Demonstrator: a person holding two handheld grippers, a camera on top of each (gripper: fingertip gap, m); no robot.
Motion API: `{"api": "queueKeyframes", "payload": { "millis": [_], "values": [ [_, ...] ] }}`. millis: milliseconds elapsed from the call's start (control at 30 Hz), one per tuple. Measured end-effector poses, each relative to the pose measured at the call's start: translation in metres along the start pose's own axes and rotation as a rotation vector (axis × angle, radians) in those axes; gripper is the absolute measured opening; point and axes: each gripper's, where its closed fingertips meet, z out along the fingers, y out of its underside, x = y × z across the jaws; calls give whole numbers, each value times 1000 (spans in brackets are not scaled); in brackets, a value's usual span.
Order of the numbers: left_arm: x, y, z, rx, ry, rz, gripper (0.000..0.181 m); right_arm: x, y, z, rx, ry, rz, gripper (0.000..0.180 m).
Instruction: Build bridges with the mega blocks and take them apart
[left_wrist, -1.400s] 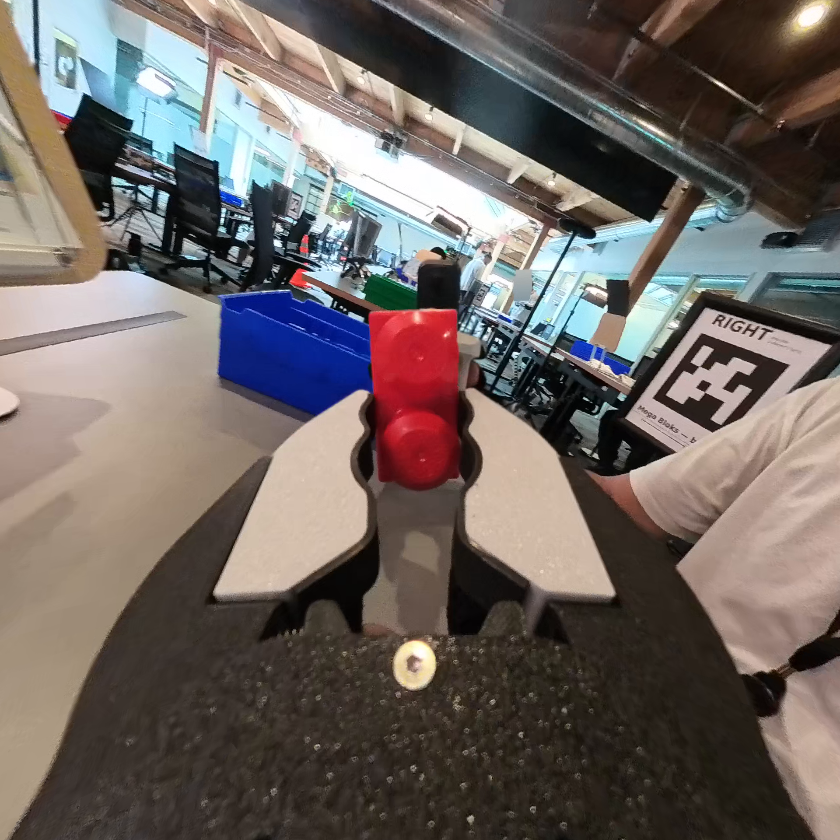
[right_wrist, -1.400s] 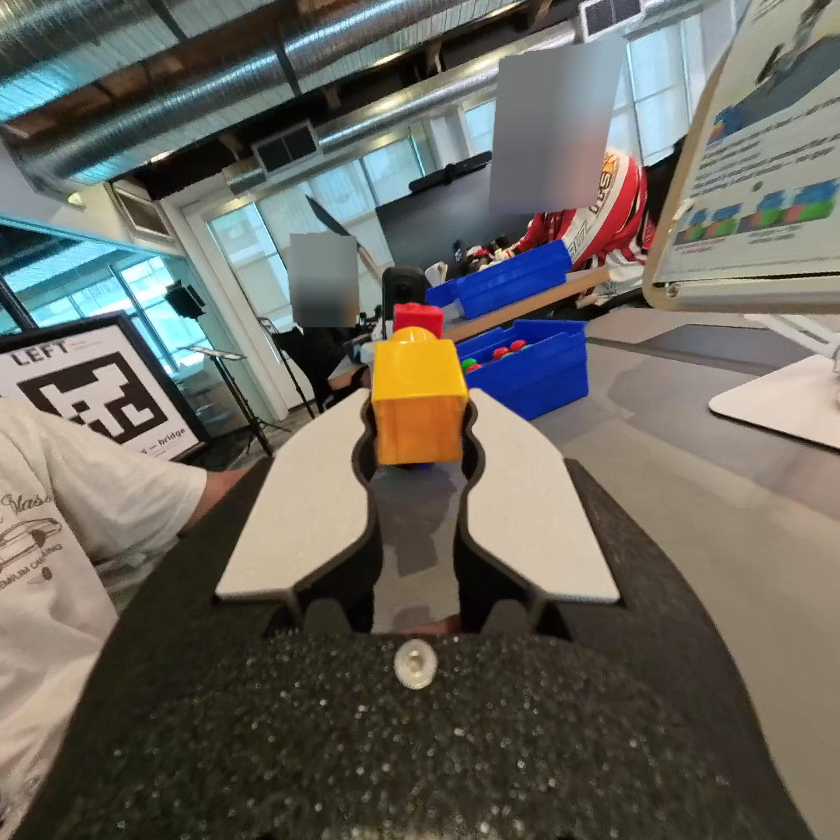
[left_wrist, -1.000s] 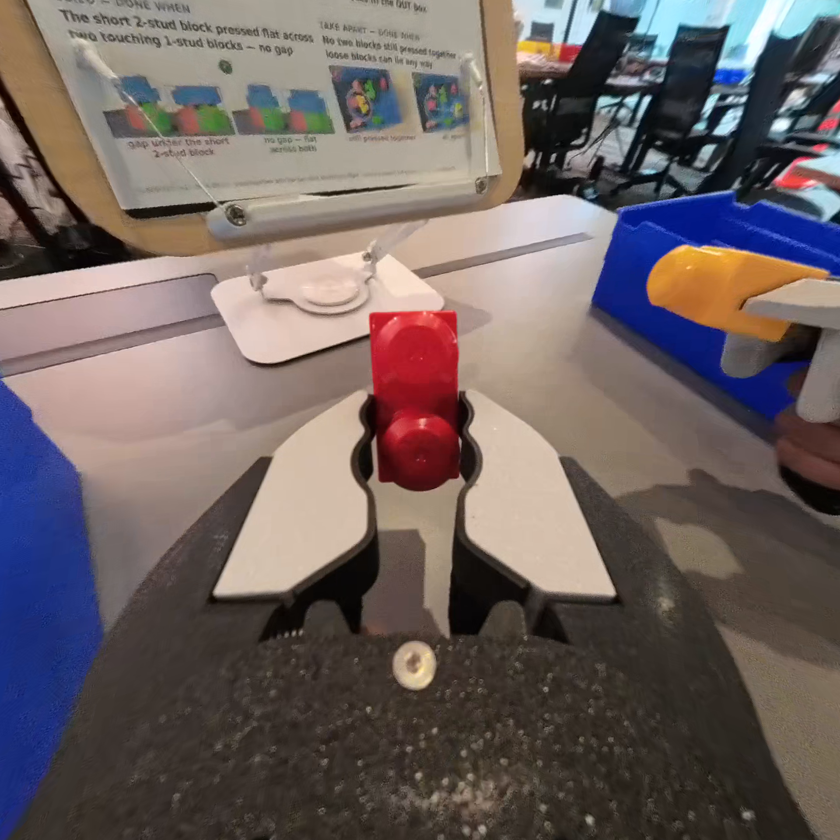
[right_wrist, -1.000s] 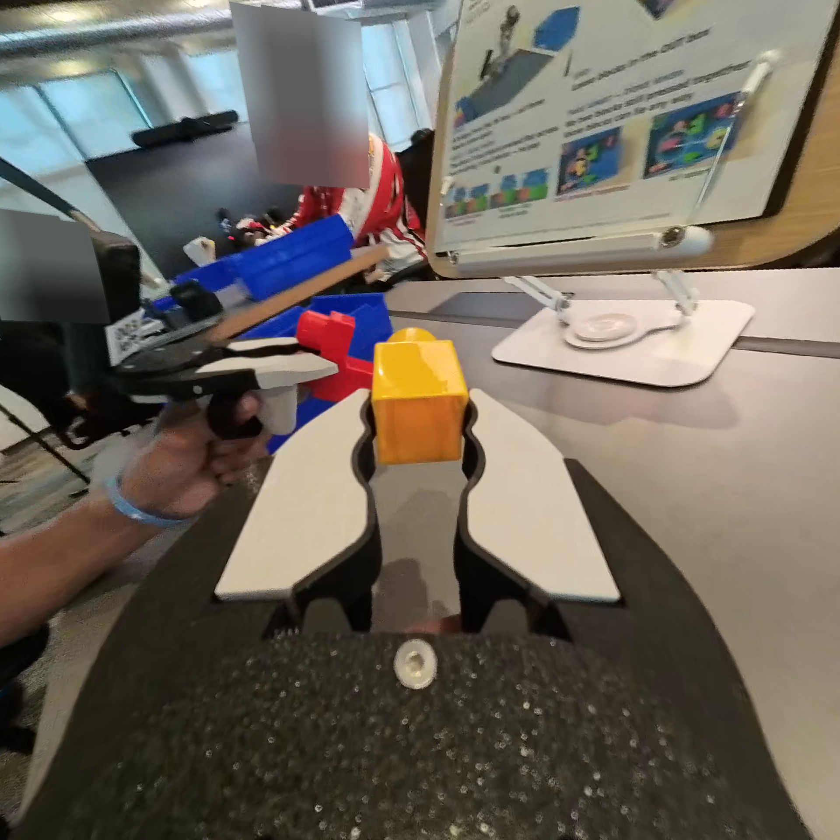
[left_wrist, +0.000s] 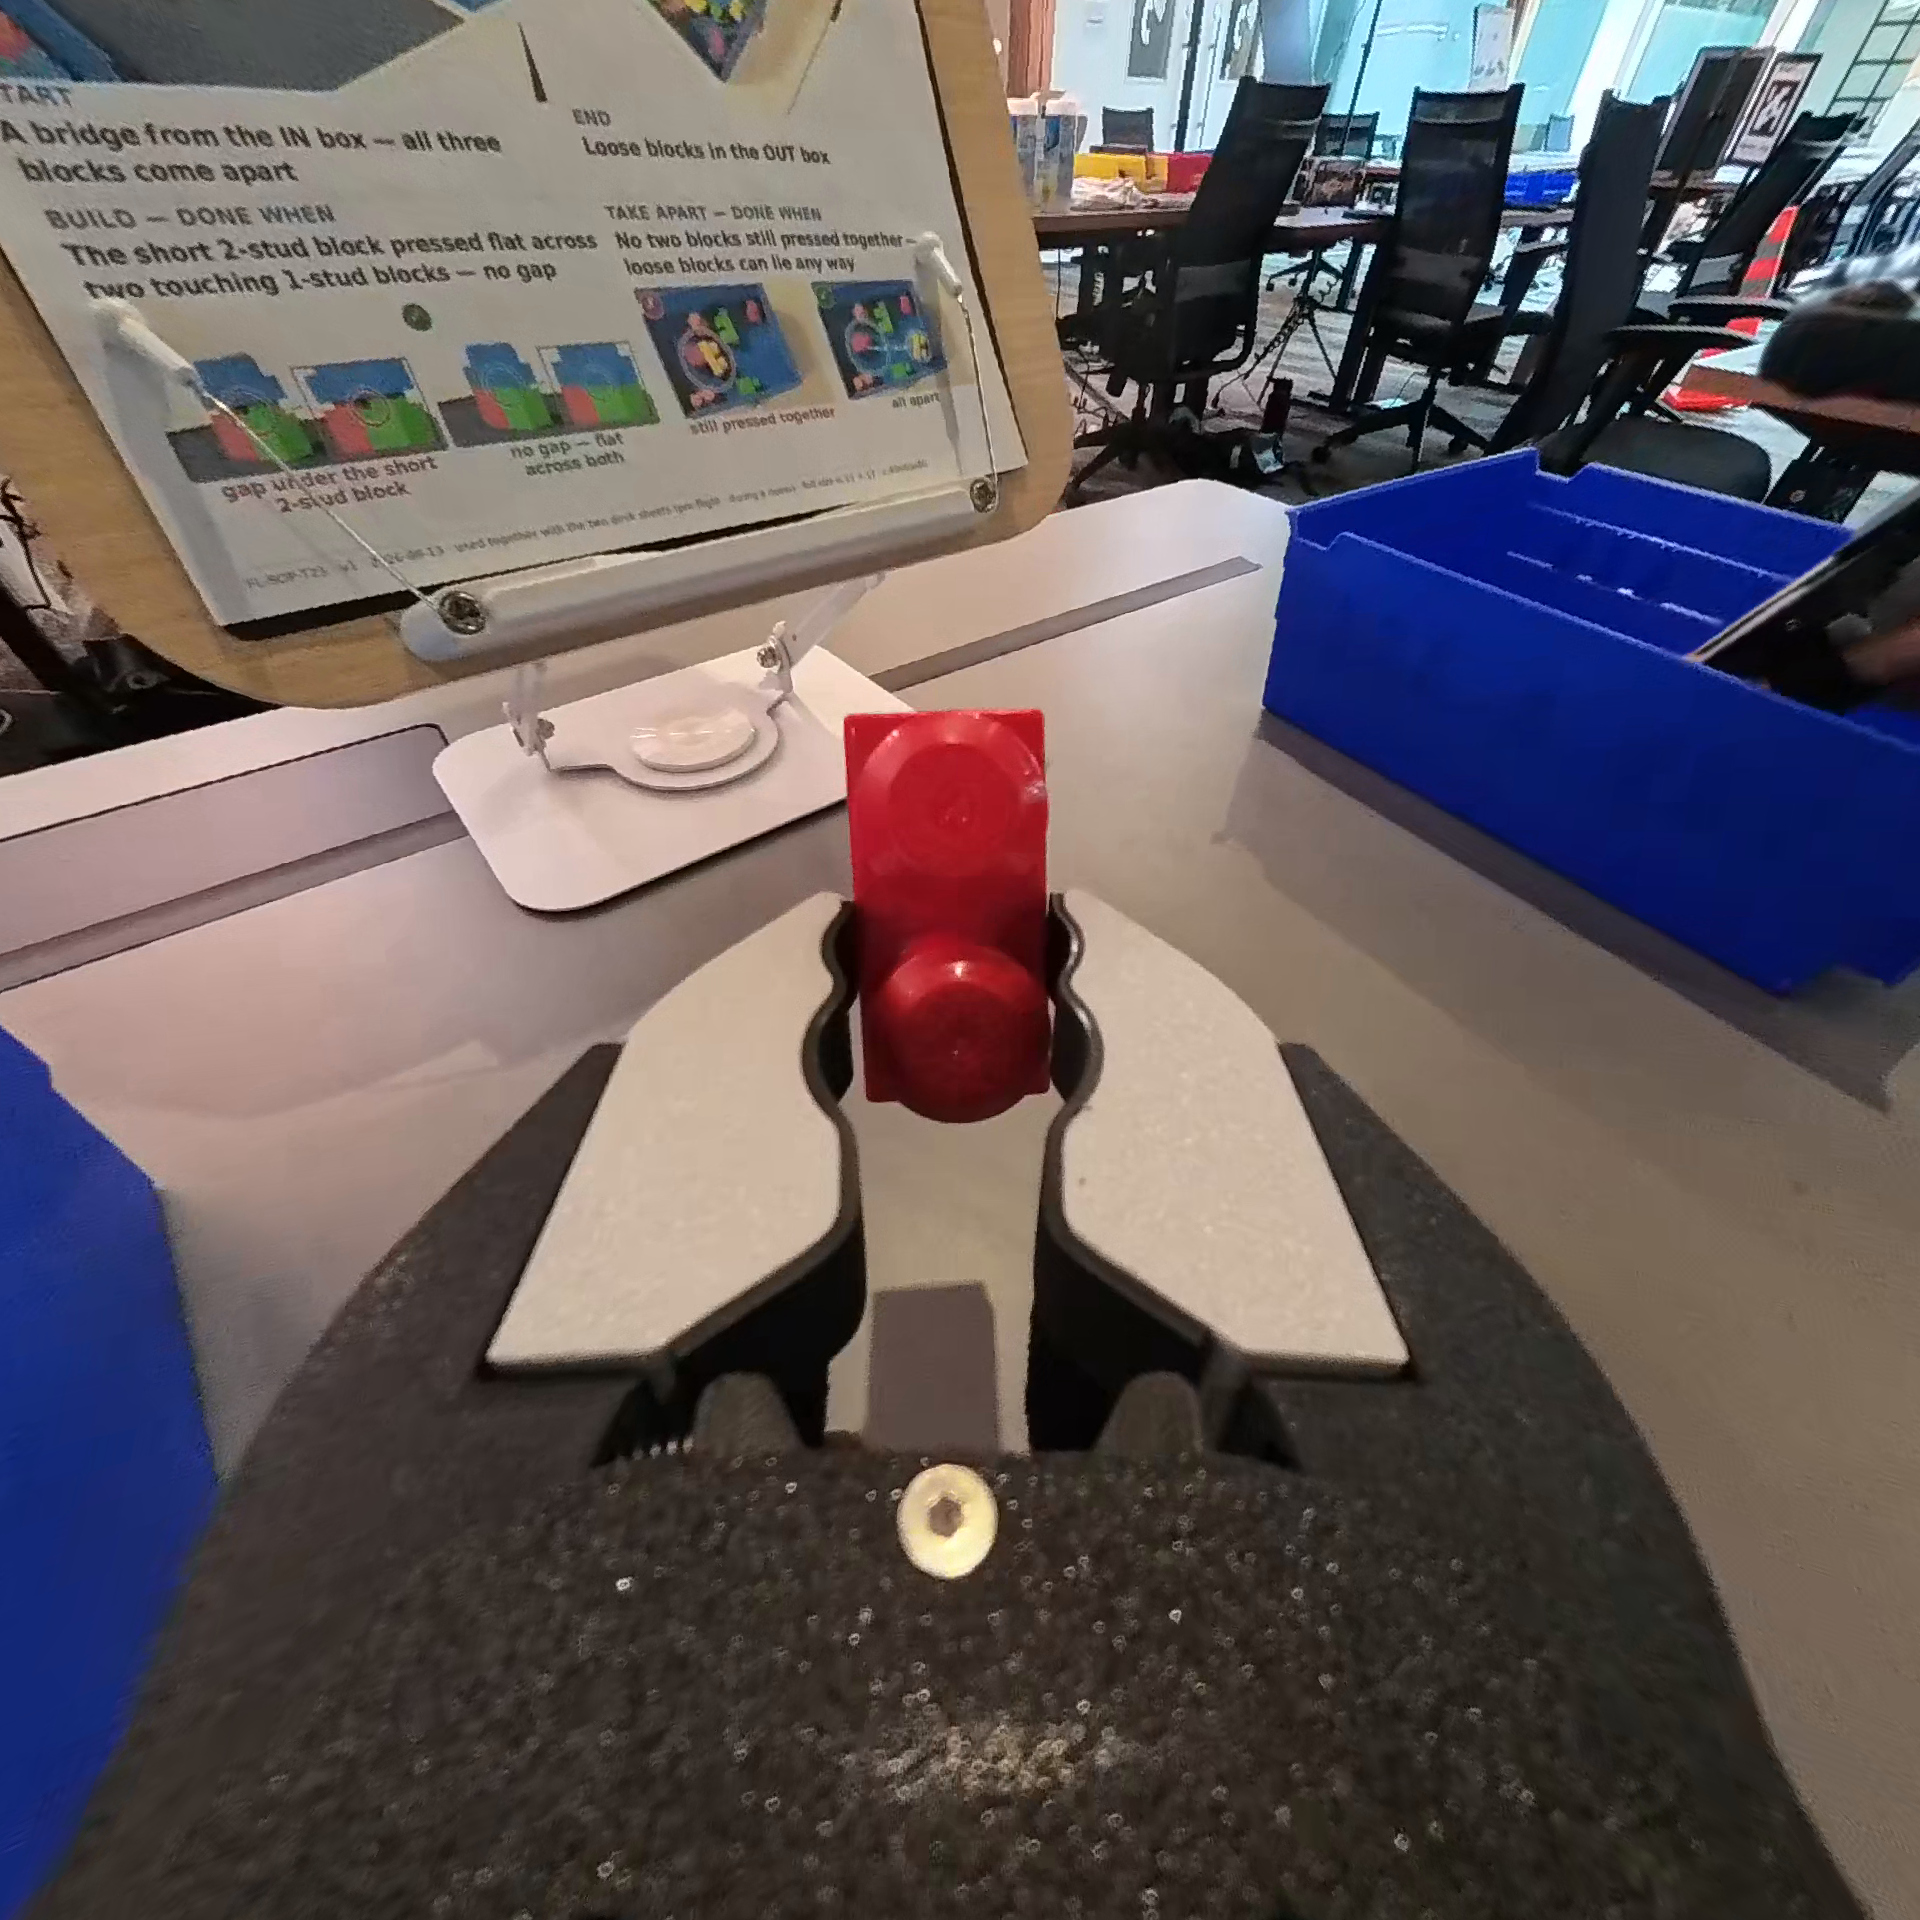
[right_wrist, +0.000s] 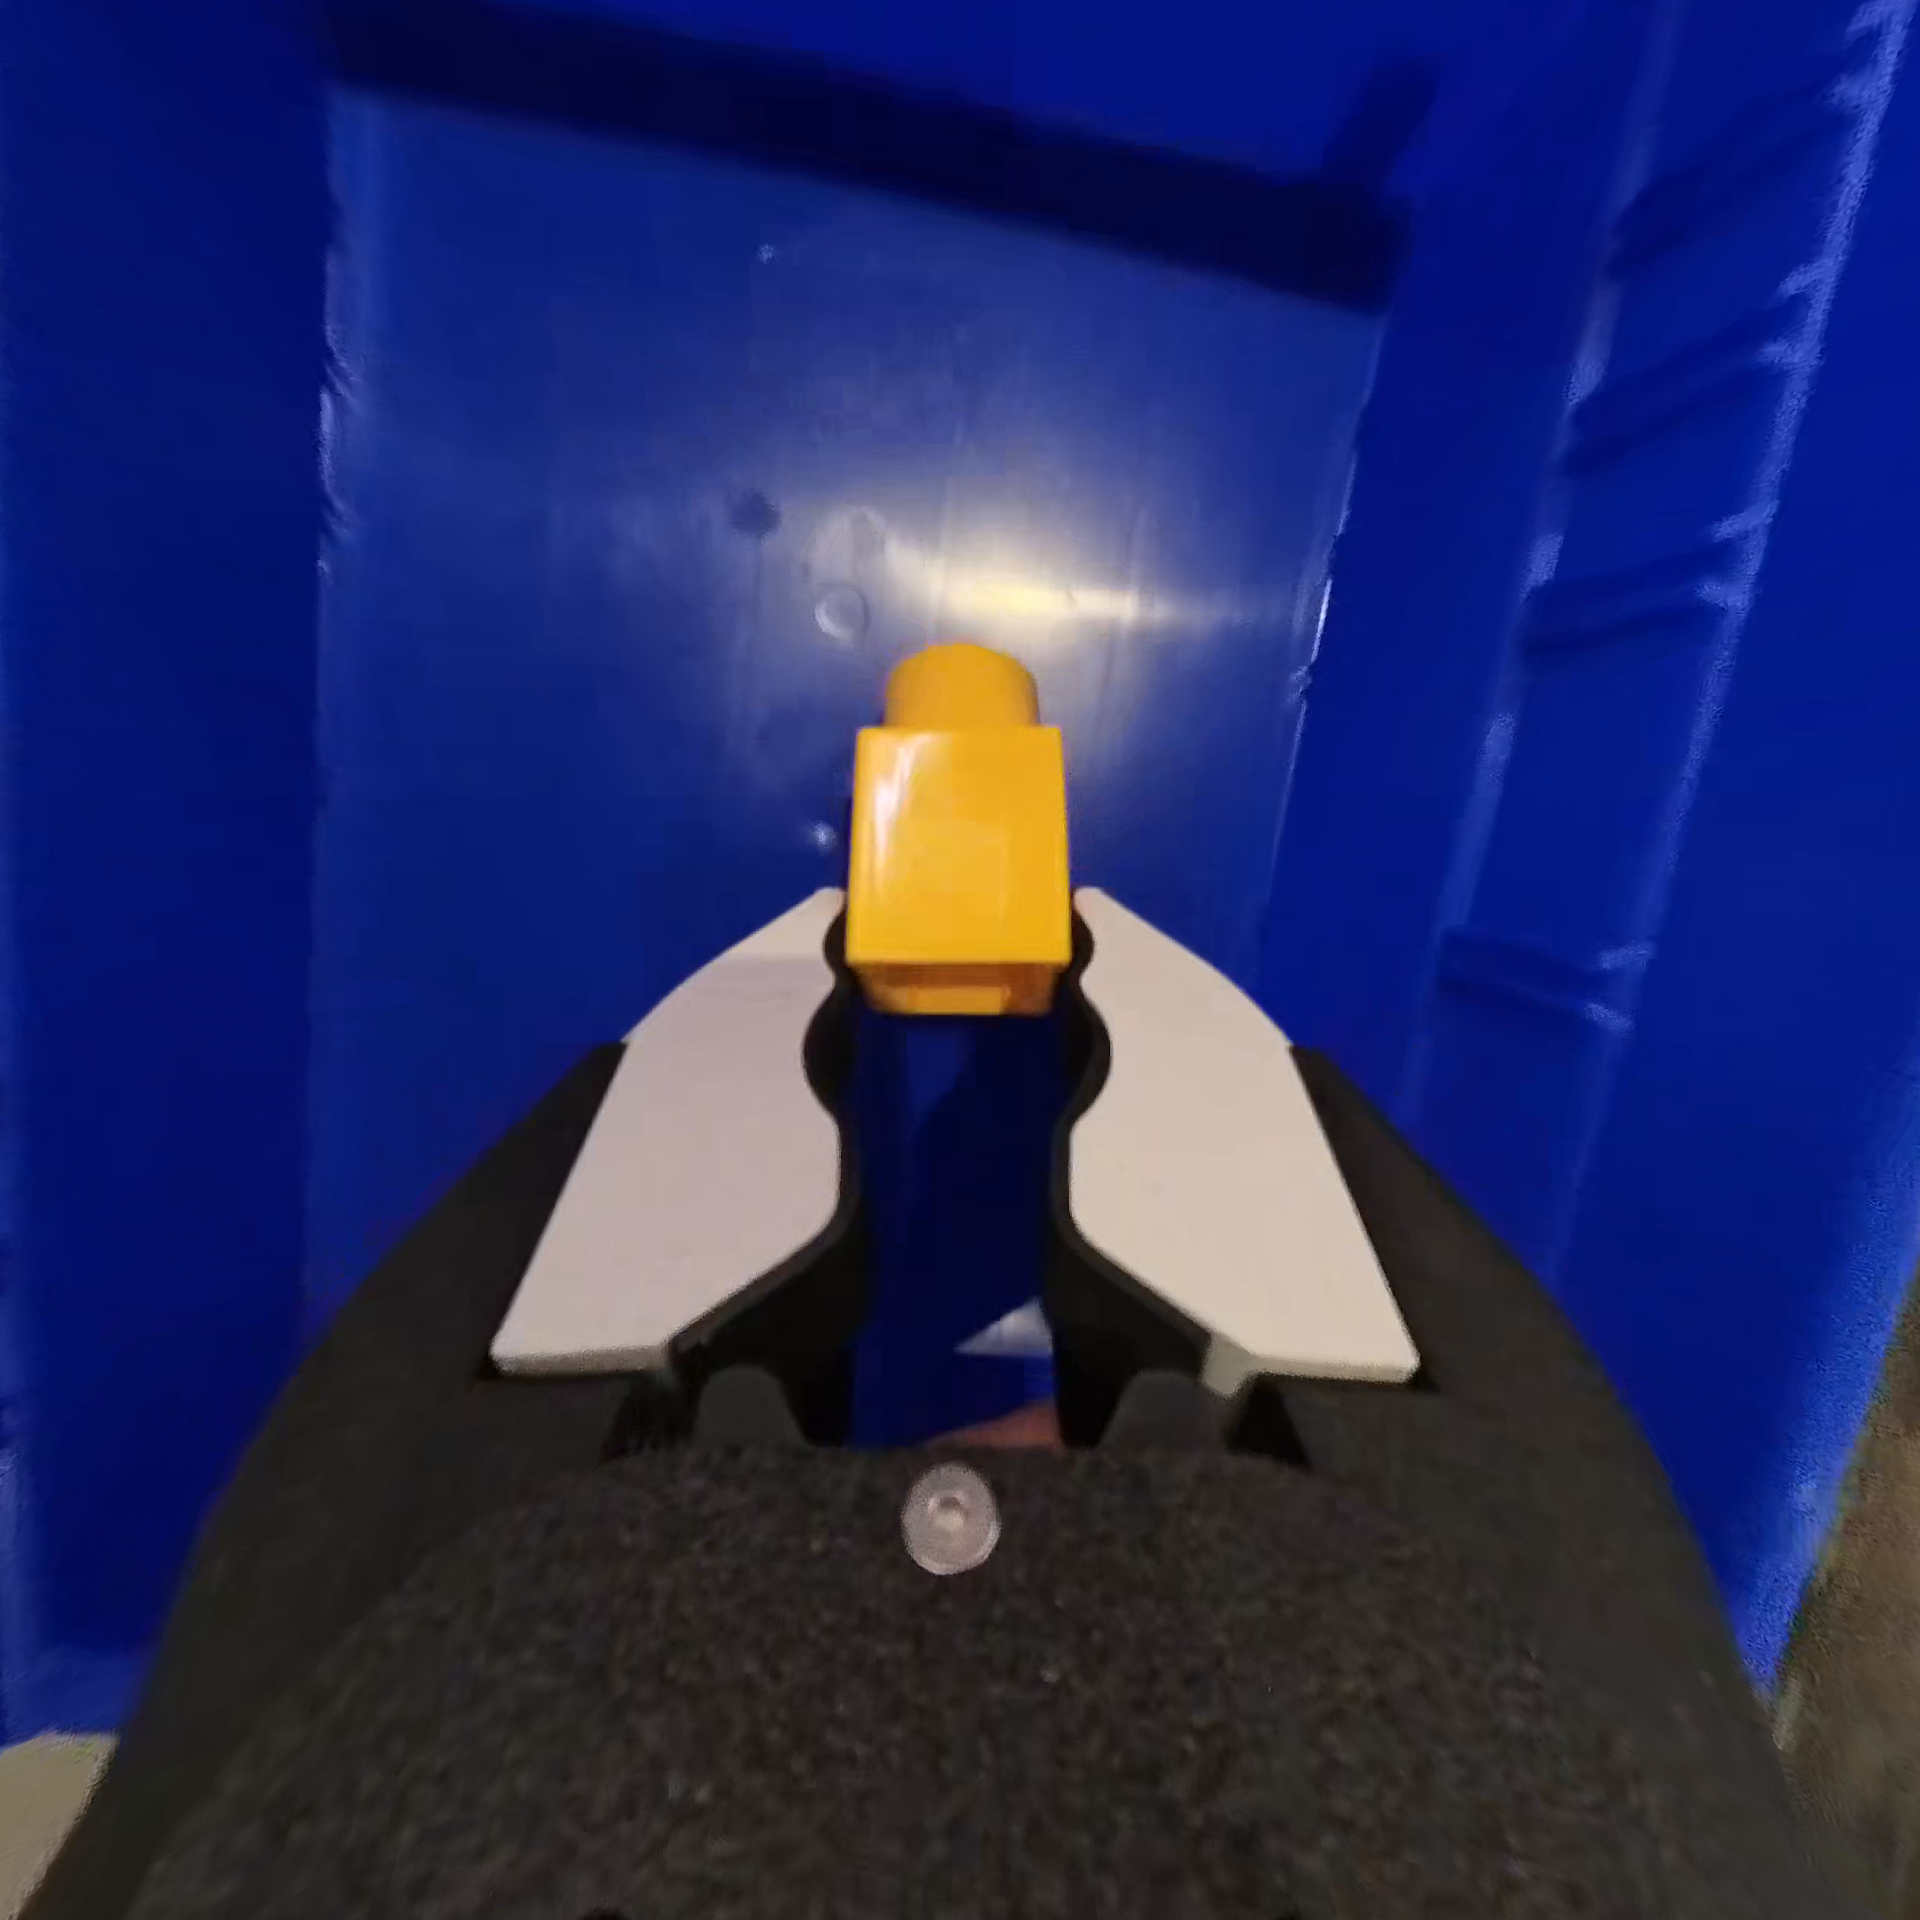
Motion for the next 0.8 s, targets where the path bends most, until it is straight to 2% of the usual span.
{"api": "queueKeyframes", "payload": {
  "millis": [167, 233, 300, 400, 467, 567, 700, 800],
  "values": [
    [1, 2, 1, -7, 1, 11, 34, 2, 10, 7, -27, -32, 38, 37],
    [1, 3, 2, -13, 6, 11, 34, 4, 6, -1, 21, -27, 46, 52],
    [1, 3, 2, -14, 13, 8, 34, -6, -7, -28, 144, -65, 43, 56],
    [2, 3, 3, -13, 33, -5, 33, -58, -44, -111, 548, -192, -33, 55],
    [4, 2, 3, -14, 58, -22, 34, -125, -53, -170, 816, -414, -125, 55],
    [13, -2, 1, 4, 152, -70, 34, -230, -36, -219, 972, -881, -235, 62],
    [38, -16, -11, 70, 431, -179, 33, -306, -16, -215, 962, -1305, -236, 66],
    [58, -37, -34, 156, 684, -297, 33, -331, -9, -202, 893, -1479, -197, 64]
  ]
}}
